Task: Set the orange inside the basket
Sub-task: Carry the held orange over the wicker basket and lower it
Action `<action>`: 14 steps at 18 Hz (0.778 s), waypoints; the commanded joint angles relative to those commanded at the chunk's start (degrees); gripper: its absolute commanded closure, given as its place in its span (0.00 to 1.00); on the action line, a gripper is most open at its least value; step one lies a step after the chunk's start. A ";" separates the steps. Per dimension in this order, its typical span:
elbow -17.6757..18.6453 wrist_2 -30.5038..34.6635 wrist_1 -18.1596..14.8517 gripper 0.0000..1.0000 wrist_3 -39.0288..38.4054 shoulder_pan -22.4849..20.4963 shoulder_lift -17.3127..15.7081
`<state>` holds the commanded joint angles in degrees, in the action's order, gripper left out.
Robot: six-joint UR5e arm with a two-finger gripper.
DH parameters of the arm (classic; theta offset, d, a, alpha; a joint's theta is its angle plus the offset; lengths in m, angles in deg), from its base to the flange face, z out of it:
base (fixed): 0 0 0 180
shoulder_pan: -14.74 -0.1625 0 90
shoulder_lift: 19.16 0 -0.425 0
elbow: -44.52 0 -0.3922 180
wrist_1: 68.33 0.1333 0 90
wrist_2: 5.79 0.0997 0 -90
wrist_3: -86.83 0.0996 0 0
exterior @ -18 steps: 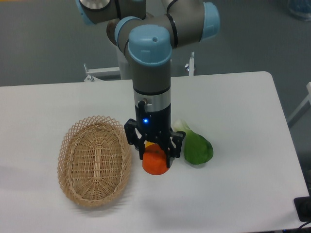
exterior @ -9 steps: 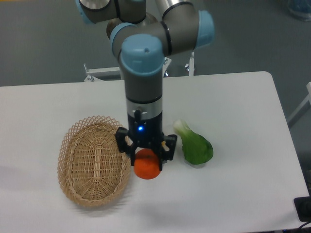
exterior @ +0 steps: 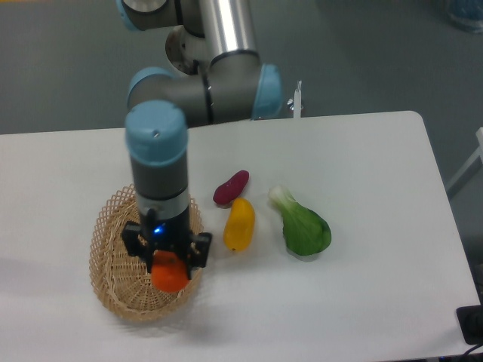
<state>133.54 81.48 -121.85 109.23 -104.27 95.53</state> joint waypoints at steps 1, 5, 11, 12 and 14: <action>0.71 0.00 0.09 0.28 0.36 0.18 0.35; 2.91 1.23 0.09 0.24 3.61 2.02 1.59; 3.88 1.85 0.96 0.20 3.88 2.91 3.25; 3.88 1.85 0.88 0.18 3.97 2.91 3.26; 3.53 1.94 0.79 0.16 4.06 2.99 3.43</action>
<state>137.07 83.42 -121.06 113.29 -101.27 98.96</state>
